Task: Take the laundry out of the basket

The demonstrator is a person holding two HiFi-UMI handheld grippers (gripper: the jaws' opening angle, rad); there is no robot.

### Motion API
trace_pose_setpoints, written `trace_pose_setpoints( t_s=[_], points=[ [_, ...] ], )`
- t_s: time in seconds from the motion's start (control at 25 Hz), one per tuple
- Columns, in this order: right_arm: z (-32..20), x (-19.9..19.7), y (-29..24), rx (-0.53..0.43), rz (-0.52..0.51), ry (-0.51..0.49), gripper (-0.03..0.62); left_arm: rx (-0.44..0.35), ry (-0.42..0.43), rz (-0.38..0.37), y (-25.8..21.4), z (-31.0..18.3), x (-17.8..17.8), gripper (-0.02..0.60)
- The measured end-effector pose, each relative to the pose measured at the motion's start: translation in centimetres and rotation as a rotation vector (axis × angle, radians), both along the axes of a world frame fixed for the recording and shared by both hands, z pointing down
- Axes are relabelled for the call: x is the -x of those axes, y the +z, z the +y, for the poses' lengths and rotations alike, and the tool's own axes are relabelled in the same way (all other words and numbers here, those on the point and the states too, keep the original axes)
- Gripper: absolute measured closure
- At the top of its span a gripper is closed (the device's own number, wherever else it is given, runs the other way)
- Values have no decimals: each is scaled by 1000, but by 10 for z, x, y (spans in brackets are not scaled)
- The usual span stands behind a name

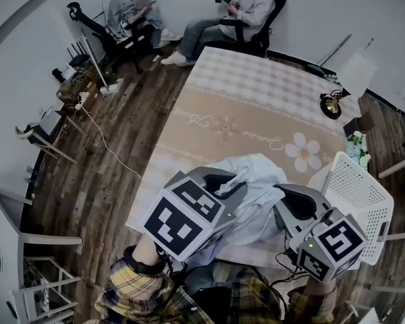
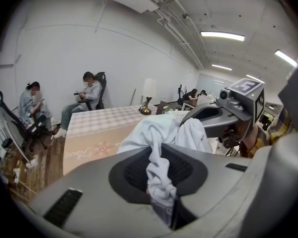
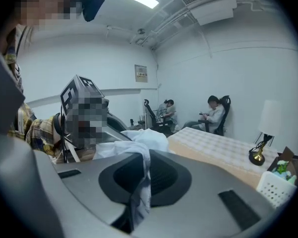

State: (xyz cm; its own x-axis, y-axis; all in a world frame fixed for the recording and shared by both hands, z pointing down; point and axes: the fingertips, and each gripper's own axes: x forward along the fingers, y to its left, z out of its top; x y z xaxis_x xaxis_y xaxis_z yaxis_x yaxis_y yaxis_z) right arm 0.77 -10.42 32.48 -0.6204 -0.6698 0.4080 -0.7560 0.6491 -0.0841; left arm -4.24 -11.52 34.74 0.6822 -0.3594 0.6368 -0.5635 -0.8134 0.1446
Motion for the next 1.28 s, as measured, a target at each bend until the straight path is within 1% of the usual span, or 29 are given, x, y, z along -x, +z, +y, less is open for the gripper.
trace_pose_setpoints(
  t_s=[0.12,0.24,0.36,0.44,0.68,0.88,1.04,1.2,1.28],
  points=[
    [-4,11,25,46,4,-40,560,20,-50,-20,21,-1,13,492],
    [-6,26,58,114,13,-95,560,46,-97,-45,49,-3,31,491],
    [-9,43,94,184,15,-140,560,81,-135,-45,82,-4,48,491],
    [-8,54,116,215,30,-156,560,95,-156,-42,104,-3,58,491],
    [10,49,153,288,50,-152,561,126,-200,-22,137,15,56,486],
    [15,52,166,299,60,-138,556,139,-219,3,149,17,61,477],
    [15,53,165,291,84,-127,542,148,-238,20,151,13,67,453],
    [19,49,159,287,122,-140,469,141,-261,32,145,11,75,412],
    [20,44,156,282,144,-156,447,127,-282,39,140,8,78,387]
  ],
)
